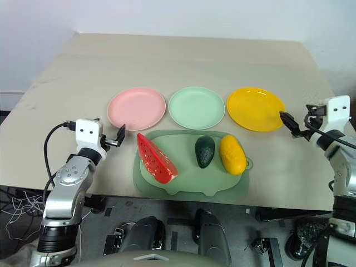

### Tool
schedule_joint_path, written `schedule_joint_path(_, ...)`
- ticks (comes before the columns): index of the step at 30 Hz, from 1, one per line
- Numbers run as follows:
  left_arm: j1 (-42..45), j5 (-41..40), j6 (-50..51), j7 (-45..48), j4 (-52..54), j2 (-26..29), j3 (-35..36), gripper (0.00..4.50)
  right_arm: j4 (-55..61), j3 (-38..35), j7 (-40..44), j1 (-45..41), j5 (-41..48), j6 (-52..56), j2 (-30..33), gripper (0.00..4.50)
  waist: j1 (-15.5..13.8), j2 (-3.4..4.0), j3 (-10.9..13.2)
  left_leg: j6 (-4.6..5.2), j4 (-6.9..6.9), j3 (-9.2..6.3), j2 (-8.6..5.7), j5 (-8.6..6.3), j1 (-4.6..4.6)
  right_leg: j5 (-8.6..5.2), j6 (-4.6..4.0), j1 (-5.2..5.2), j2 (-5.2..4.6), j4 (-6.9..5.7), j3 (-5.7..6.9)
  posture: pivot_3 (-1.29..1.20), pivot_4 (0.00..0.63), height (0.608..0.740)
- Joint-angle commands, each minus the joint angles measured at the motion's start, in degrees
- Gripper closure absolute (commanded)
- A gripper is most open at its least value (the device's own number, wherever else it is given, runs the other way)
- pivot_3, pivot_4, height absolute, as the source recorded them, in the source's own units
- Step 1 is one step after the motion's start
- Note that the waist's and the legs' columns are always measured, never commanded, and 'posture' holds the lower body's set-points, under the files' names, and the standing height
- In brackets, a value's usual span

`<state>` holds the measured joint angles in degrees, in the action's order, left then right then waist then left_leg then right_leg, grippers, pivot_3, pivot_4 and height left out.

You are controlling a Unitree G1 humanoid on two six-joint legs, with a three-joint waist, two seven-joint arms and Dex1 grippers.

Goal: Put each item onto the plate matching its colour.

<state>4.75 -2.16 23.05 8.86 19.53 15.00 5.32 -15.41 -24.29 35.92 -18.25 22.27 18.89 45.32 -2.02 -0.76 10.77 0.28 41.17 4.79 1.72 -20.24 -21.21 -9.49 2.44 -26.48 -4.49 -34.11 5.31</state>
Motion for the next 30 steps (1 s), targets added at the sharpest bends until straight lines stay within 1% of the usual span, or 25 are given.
schedule_joint_path(1,-0.55,0.60,-1.88,-0.79,2.98,-0.29,0.27,0.02,-1.92,0.00,0.43,-2.53,-0.78,-2.59,0.28,0.00,-0.07,0.00,0.00,0.00,0.00,0.00,0.00,0.00,0.00,0.00,0.00,0.00,0.00,0.00,0.00,0.00,0.150,0.740)
schedule_joint_path(6,-1.45,0.74,-3.11,-1.23,2.81,-1.36,-0.29,0.02,-4.10,0.14,1.46,-4.32,-0.90,-3.05,1.24,0.00,-0.14,0.00,0.00,0.00,0.01,0.01,0.00,0.00,0.00,0.01,0.00,0.01,-0.04,0.00,-0.01,0.00,0.150,0.740)
schedule_joint_path(10,-1.80,0.13,-5.01,-0.02,0.94,-1.09,0.07,0.02,-1.33,-0.60,1.44,-4.03,-0.25,-1.10,2.02,0.00,-0.09,0.00,0.00,0.00,0.01,0.01,0.01,0.00,0.00,0.01,0.00,0.00,-0.04,0.00,-0.01,0.00,0.150,0.740)
schedule_joint_path(12,-1.68,-0.13,-5.37,0.78,0.33,-0.71,0.22,0.02,1.06,-0.98,2.23,-2.28,0.35,-0.09,2.28,0.00,-0.13,0.01,-0.01,0.00,0.01,0.01,0.02,0.00,0.00,0.01,0.00,0.00,-0.03,-0.01,-0.01,0.00,0.150,0.740)
schedule_joint_path(18,-2.25,-1.97,-5.50,4.35,0.27,1.46,1.36,0.02,12.54,-4.39,5.80,7.28,5.60,6.16,2.18,0.00,-0.20,0.01,-0.01,0.00,0.00,-0.05,0.05,0.00,-0.05,0.00,0.01,-0.01,-0.06,0.01,0.03,0.00,0.150,0.740)
schedule_joint_path(23,-2.12,-4.83,-6.75,10.28,-2.40,6.95,4.37,0.02,22.14,-9.88,9.53,16.44,12.99,14.20,2.92,0.00,-0.15,0.03,-0.01,0.01,0.00,-0.05,0.09,-0.01,-0.02,-0.01,0.00,-0.02,-0.04,-0.01,0.03,0.00,0.150,0.740)
schedule_joint_path(25,-1.86,-5.25,-7.01,10.96,-3.49,8.13,5.22,0.02,23.90,-11.04,9.46,17.50,14.39,16.09,3.11,0.00,0.05,0.03,-0.01,0.01,0.00,-0.05,0.09,-0.01,0.00,-0.01,-0.01,-0.02,-0.04,-0.01,0.03,0.00,0.150,0.740)
schedule_joint_path(26,-1.96,-5.40,-7.61,12.09,-4.60,9.34,5.65,0.02,26.08,-12.46,9.64,18.28,16.78,18.65,3.41,0.00,0.10,0.04,-0.01,0.01,0.01,-0.02,0.10,-0.01,0.01,-0.01,-0.01,-0.01,-0.03,0.00,0.02,0.00,0.150,0.740)
schedule_joint_path(29,-2.28,-5.68,-9.10,14.80,-7.24,12.02,6.53,0.02,36.11,-15.71,8.78,22.08,23.96,27.10,4.32,0.00,-0.11,0.08,-0.03,0.01,-0.01,-0.04,0.10,-0.01,0.00,-0.02,-0.01,-0.04,-0.02,-0.01,0.01,0.00,0.150,0.740)
schedule_joint_path(30,-1.95,-6.02,-8.92,15.23,-7.28,12.14,6.31,0.02,41.39,-16.16,9.58,25.31,25.96,29.10,4.72,0.00,-0.20,0.11,-0.04,0.01,-0.03,-0.04,0.10,-0.01,-0.03,-0.02,-0.01,-0.08,-0.02,-0.01,0.01,0.00,0.150,0.740)
